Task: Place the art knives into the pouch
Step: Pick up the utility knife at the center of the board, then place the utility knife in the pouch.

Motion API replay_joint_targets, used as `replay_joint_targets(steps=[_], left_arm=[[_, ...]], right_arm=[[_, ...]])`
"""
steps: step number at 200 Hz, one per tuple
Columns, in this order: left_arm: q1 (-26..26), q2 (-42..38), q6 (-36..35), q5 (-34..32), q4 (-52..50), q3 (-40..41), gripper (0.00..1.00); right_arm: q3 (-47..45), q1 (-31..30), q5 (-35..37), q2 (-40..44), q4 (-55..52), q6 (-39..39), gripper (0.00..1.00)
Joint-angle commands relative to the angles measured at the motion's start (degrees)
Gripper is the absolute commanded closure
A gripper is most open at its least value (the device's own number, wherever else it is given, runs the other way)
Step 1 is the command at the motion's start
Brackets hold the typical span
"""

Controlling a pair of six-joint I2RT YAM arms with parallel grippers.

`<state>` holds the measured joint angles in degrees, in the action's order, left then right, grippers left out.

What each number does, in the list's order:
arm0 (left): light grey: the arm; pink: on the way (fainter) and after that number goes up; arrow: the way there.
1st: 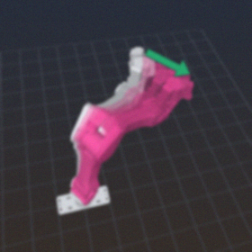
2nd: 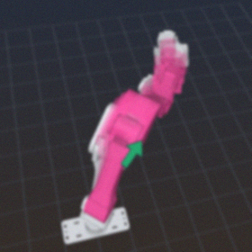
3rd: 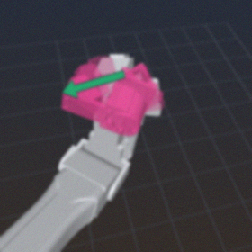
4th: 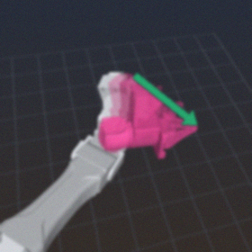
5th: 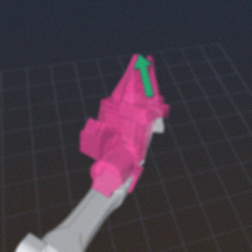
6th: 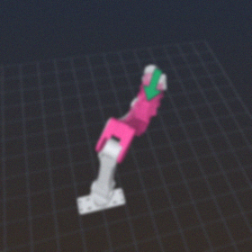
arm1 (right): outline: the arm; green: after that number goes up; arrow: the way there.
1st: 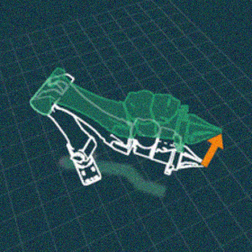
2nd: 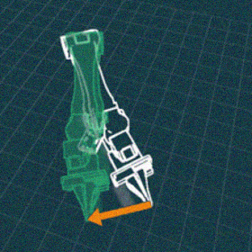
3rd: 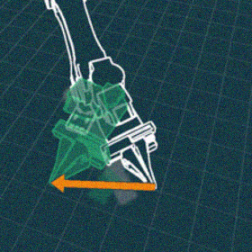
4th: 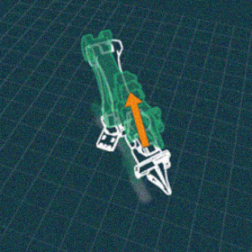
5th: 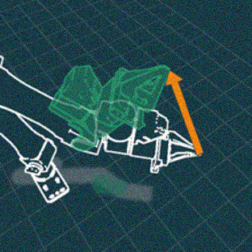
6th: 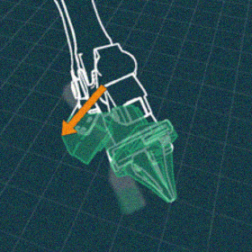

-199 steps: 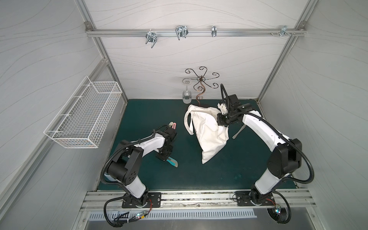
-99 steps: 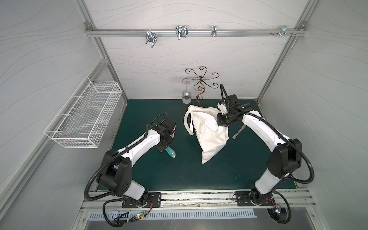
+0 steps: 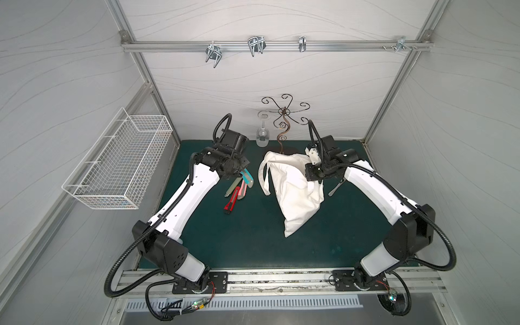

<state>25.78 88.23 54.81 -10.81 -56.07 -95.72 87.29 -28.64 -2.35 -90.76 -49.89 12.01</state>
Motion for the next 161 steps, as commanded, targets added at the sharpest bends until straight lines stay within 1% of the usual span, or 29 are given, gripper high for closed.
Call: replay_joint_targets(steps=[1, 37, 42, 70, 102, 123, 161], left_arm=[[1.0, 2.0, -4.7, 2.2, 0.0, -5.0, 0.79], [2.2, 3.3, -7.4, 4.3, 1.3, -9.7, 0.79], [2.3, 3.6, -7.6, 4.5, 1.1, -11.9, 0.79], [3.8, 5.1, -9.9, 5.8, 1.8, -16.6, 0.79], [6.1, 6.9, -15.1, 7.7, 5.8, -20.1, 0.79], [7.9, 8.4, -19.7, 8.5, 9.0, -21.8, 0.78], [8.7, 10.3, -23.9, 11.0, 15.9, -21.3, 0.78]], right_arm=[[1.5, -0.6, 0.0, 3.0, -2.9, -0.8, 1.00], [3.0, -1.9, 0.2, 3.4, -3.8, -0.9, 1.00], [3.0, -2.1, 0.3, 3.4, -3.9, -0.8, 1.00], [3.0, -3.1, 0.0, 3.0, -3.8, -0.9, 1.00], [3.3, -4.0, -0.2, 2.9, -3.7, -0.8, 1.00], [3.6, -4.4, -0.4, 3.0, -4.0, -0.8, 1.00], [4.1, -5.1, -0.6, 3.1, -4.3, -1.0, 1.00]])
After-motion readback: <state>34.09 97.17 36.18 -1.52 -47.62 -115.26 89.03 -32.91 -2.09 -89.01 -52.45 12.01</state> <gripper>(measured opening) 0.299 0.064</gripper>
